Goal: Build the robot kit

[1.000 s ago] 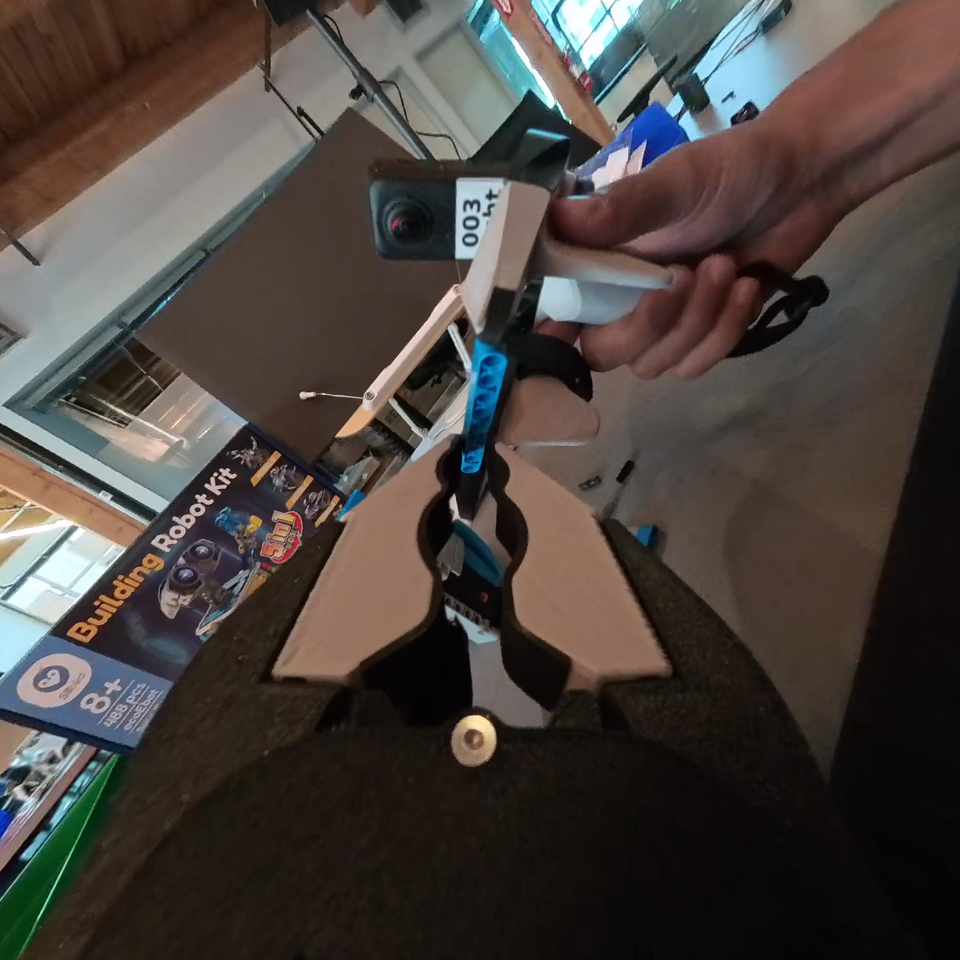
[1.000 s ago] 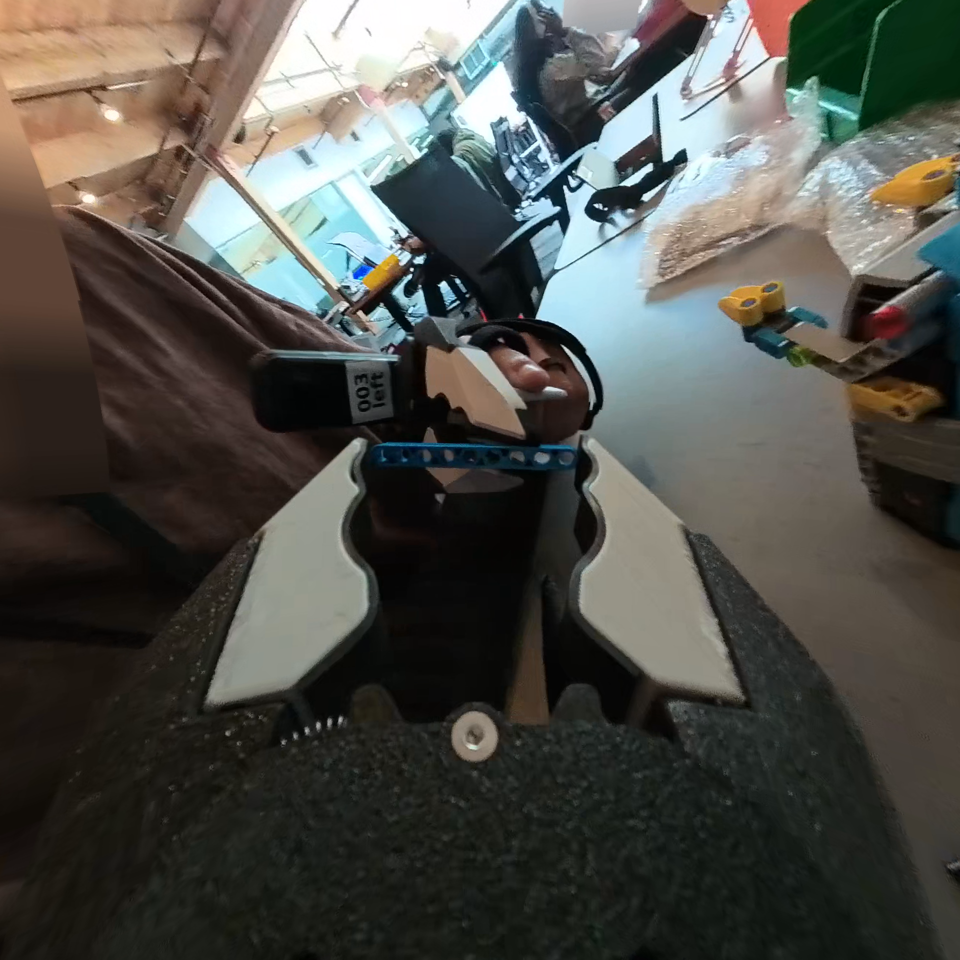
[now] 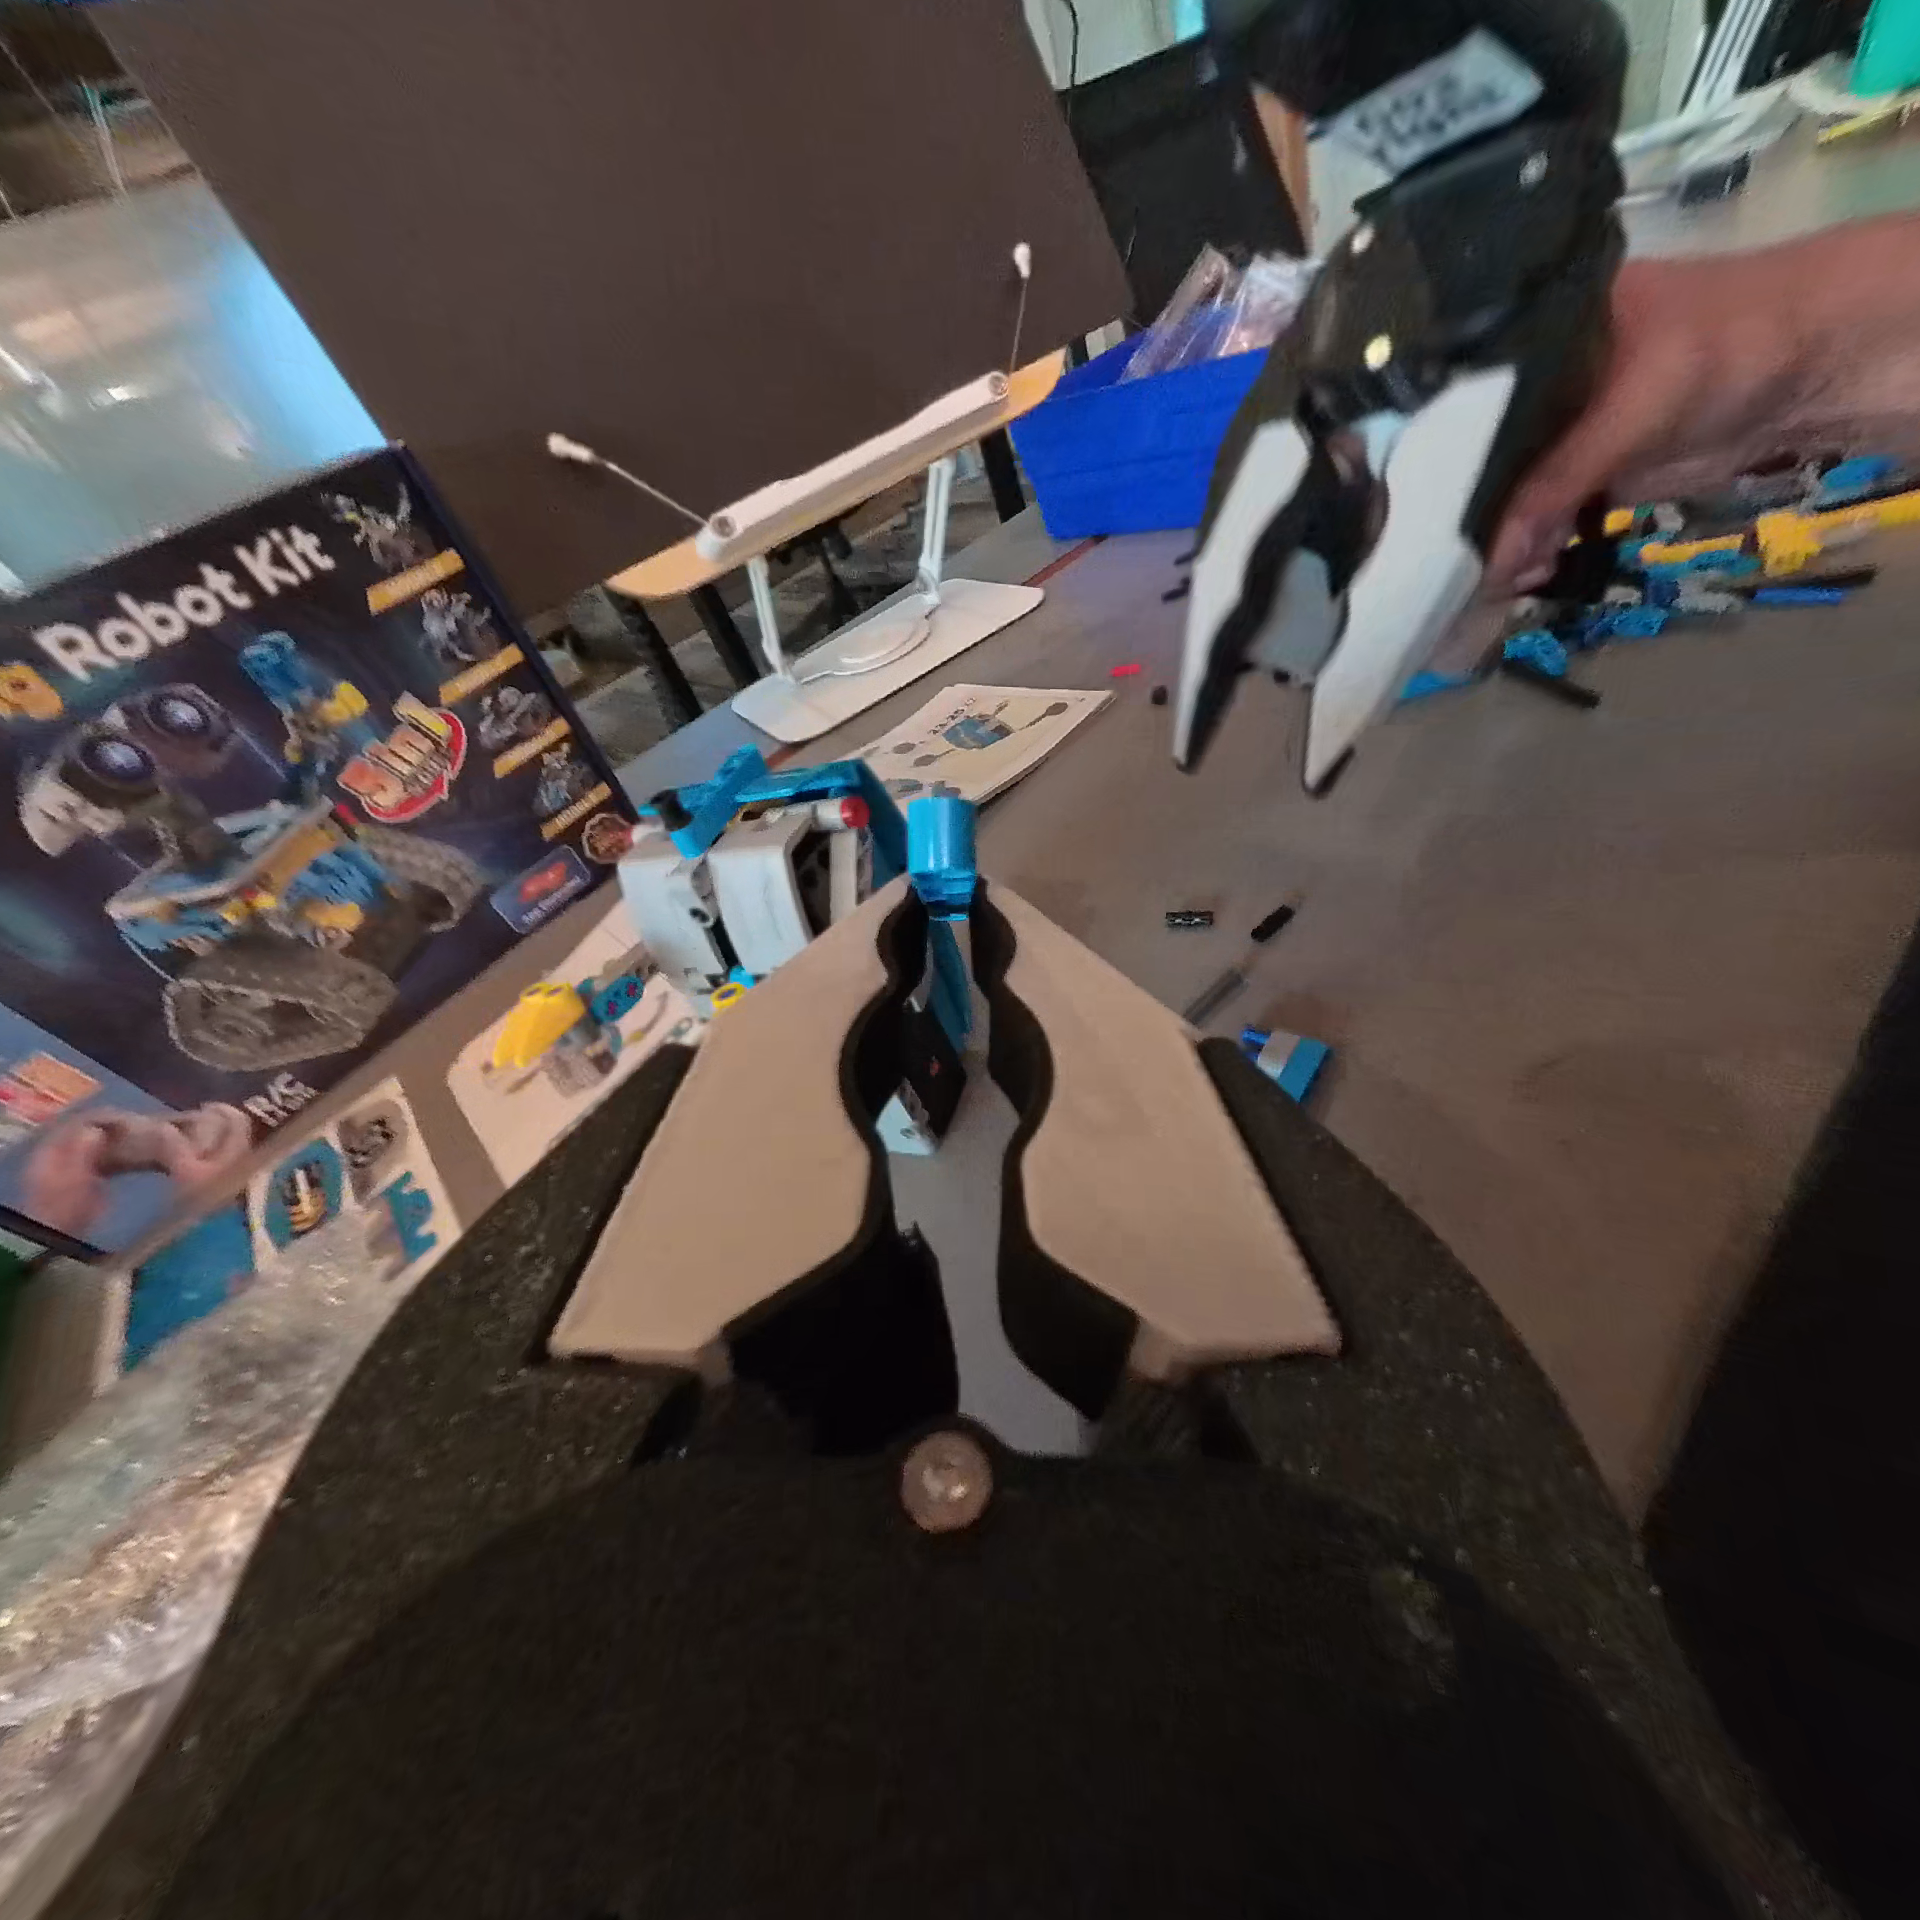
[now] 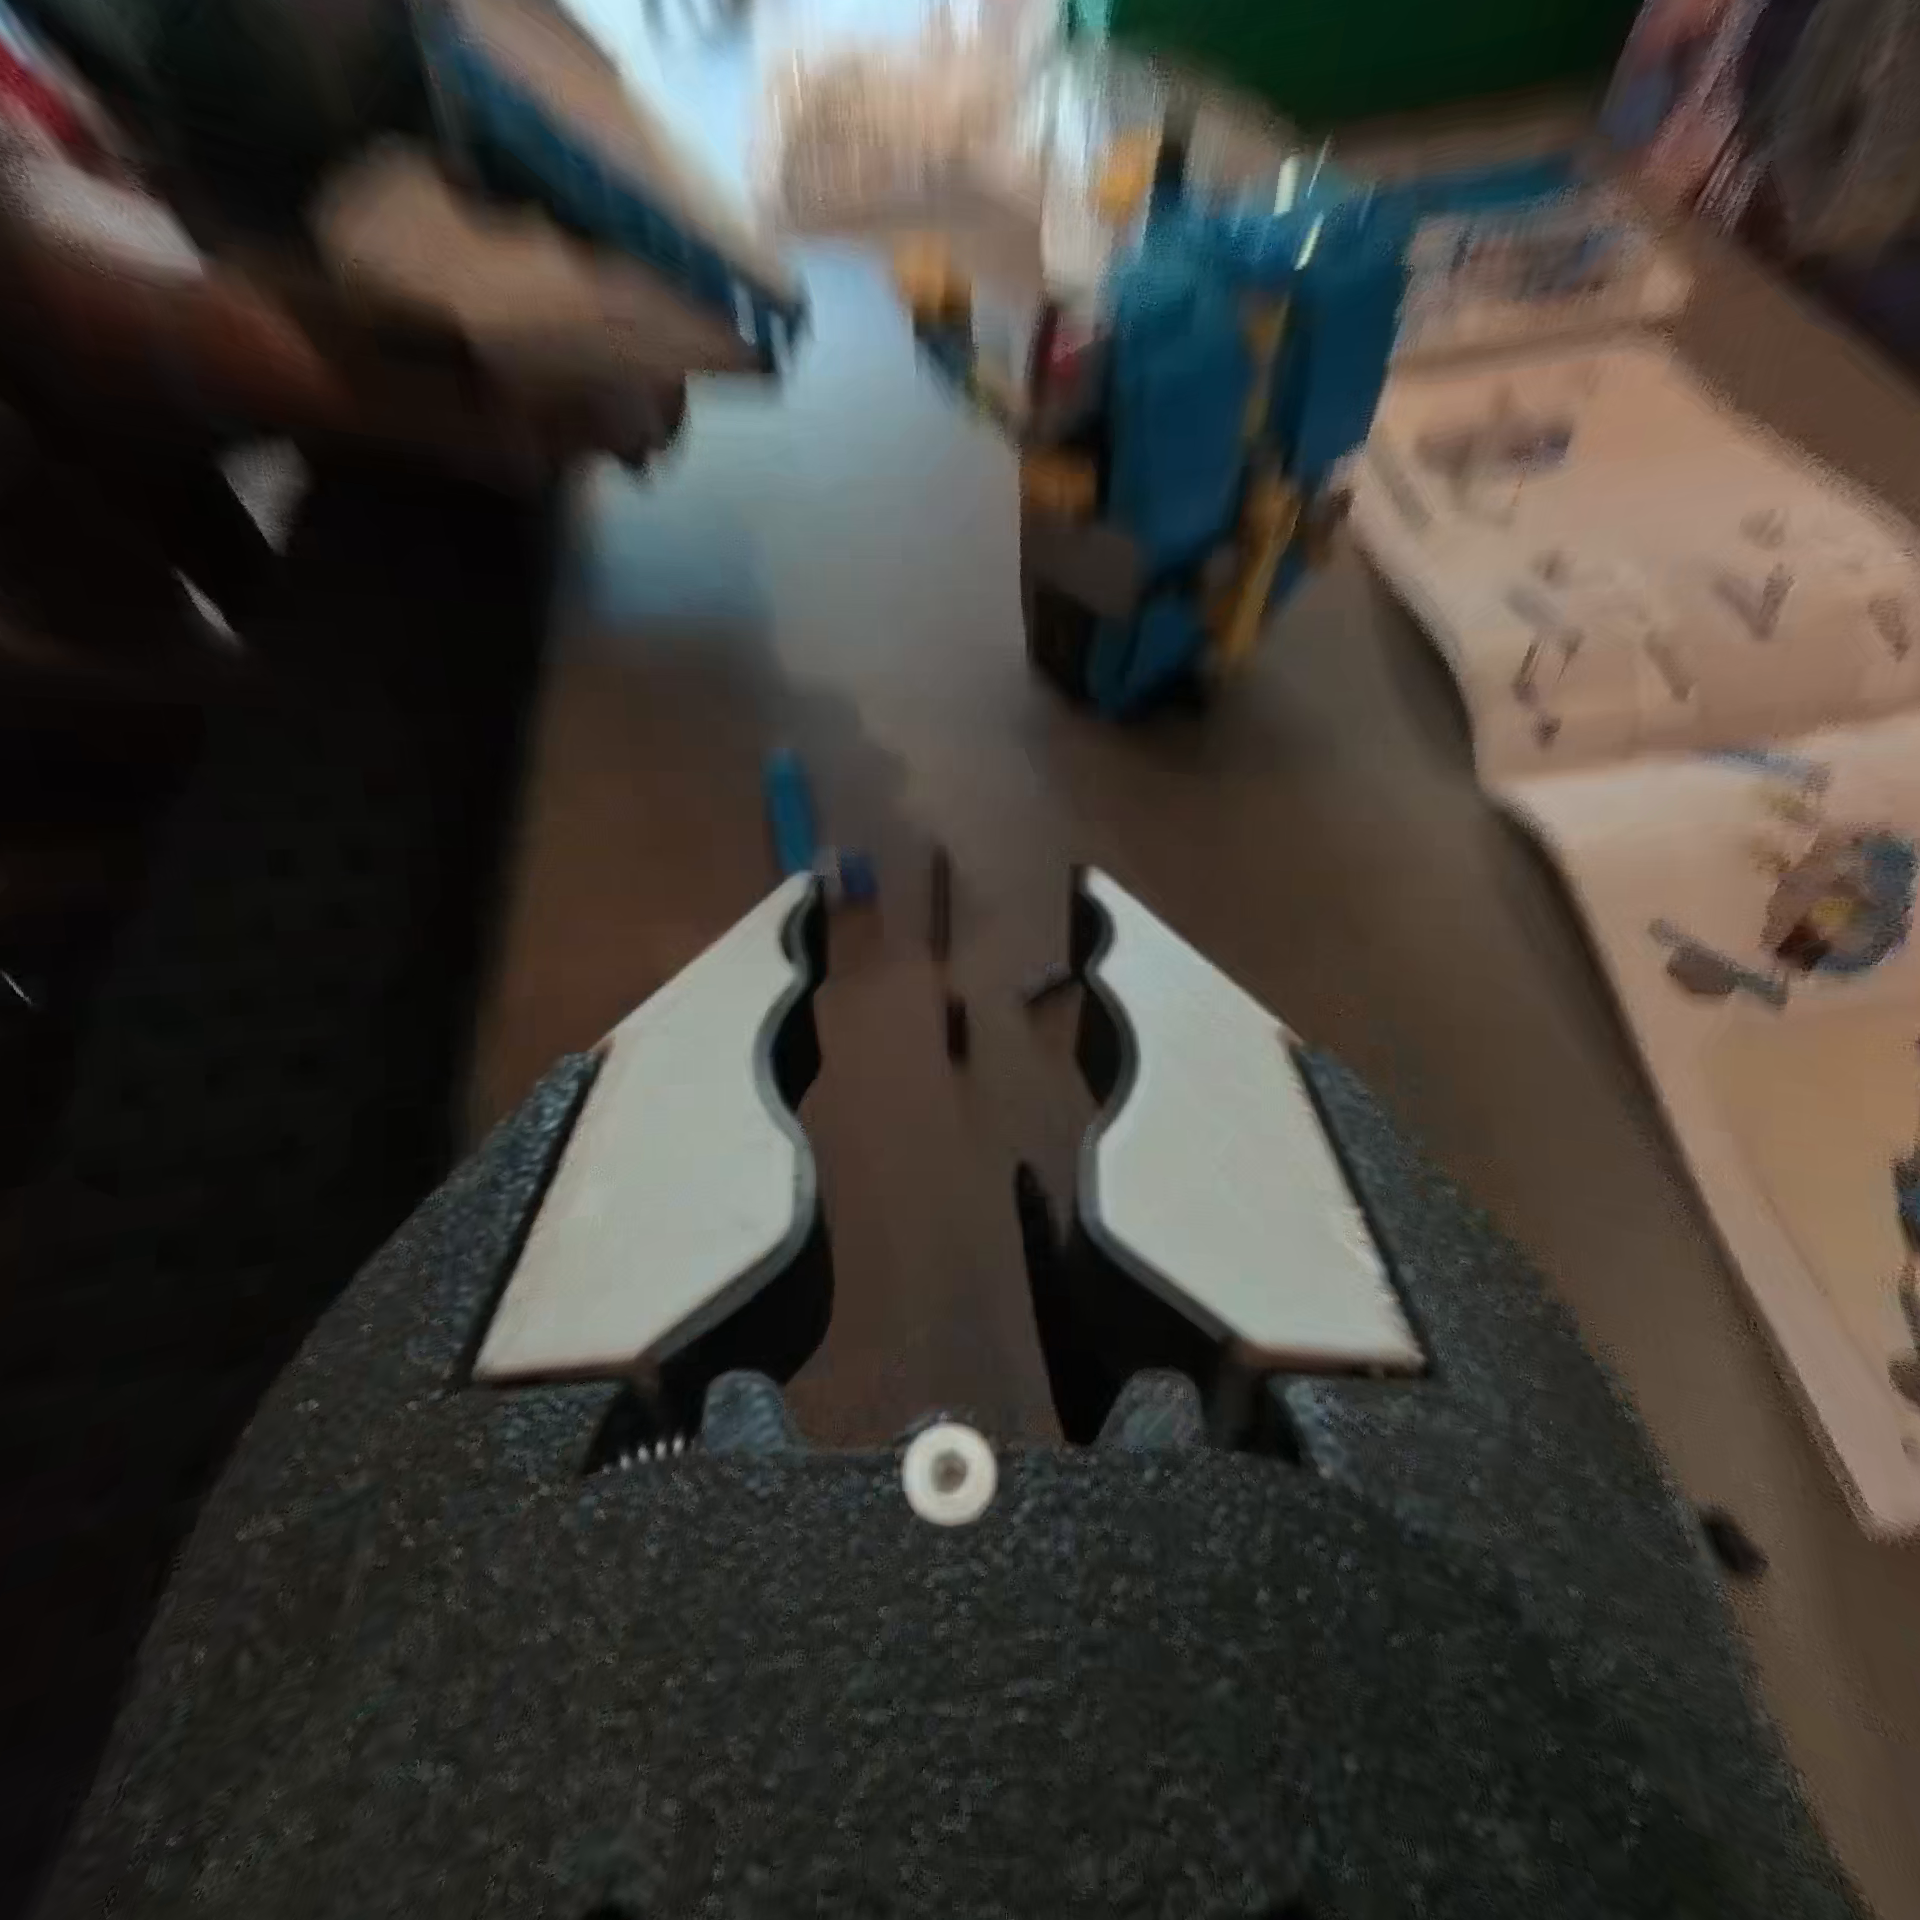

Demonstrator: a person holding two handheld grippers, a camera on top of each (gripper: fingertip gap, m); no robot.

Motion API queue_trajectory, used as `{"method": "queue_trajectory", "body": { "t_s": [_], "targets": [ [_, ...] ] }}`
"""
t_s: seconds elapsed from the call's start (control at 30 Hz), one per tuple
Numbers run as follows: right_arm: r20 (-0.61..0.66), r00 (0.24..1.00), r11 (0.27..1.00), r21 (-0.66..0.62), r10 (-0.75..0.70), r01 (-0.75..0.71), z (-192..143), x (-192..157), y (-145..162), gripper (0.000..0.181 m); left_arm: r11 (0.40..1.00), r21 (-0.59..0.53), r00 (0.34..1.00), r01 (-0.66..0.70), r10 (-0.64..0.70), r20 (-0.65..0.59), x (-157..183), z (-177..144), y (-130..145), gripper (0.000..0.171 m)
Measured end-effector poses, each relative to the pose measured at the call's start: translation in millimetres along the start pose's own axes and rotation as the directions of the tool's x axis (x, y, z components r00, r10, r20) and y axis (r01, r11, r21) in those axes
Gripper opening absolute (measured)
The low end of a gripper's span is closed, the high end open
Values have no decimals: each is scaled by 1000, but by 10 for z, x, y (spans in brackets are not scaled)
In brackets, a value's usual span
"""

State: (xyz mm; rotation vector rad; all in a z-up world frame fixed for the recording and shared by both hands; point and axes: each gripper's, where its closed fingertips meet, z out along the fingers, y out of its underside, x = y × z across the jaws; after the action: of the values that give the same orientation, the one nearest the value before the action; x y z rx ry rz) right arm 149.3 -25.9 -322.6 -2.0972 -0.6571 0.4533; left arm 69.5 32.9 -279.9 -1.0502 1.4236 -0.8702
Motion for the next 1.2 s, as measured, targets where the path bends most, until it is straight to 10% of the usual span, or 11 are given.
{"method": "queue_trajectory", "body": {
  "t_s": [0.27, 0.63, 0.87, 1.2],
  "targets": [
    [-21, 997, 936, -347, -75, 63, 292, 33, 642, 25, 1000, -17, 1000, 5, -5, -25, 21, 5, 42, 7],
    [11, 1000, 948, -318, -2, 5, 339, -20, 616, 5, 996, -40, 995, -74, 71, -76, 196, 59, 86, 7],
    [221, 975, 954, 290, 10, -76, 184, -454, -594, 4, 998, -55, 991, 30, -37, -128, 303, 116, 60, 7],
    [215, 975, 951, 286, 56, -118, 411, -545, -666, 5, 999, -31, 999, -32, 31, -20, 258, 114, -37, 7]
  ]
}}
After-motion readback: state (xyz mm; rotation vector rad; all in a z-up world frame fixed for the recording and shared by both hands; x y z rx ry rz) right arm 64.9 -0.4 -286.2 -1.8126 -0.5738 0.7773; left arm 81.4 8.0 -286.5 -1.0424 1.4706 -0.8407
